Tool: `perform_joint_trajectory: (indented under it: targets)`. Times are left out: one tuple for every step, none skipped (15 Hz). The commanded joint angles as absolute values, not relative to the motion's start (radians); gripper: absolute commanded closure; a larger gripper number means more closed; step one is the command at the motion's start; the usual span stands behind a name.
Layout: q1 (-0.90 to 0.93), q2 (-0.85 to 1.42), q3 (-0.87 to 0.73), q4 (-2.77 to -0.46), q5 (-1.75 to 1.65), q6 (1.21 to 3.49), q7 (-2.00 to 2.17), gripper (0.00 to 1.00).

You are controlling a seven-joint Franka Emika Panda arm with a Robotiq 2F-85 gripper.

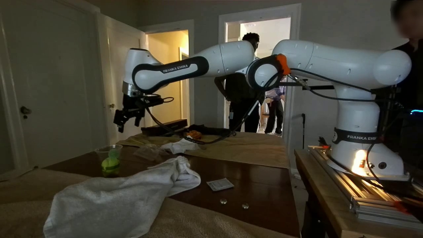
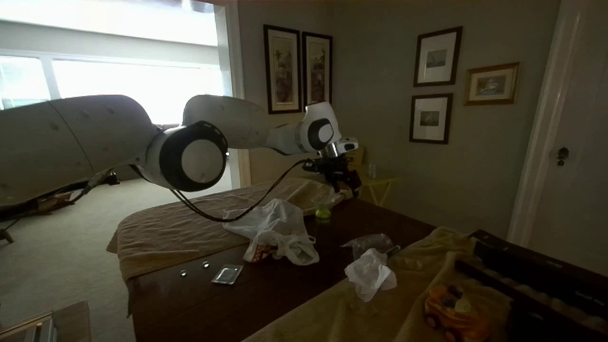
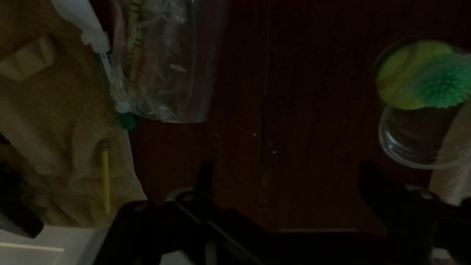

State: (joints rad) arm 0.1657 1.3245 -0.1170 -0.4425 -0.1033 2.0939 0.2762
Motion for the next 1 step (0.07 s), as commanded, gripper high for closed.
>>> perform_joint_trajectory:
  targets:
    - [0.166, 1.32, -0.112, -0.448, -0.108, 2.095, 0.278, 0.0]
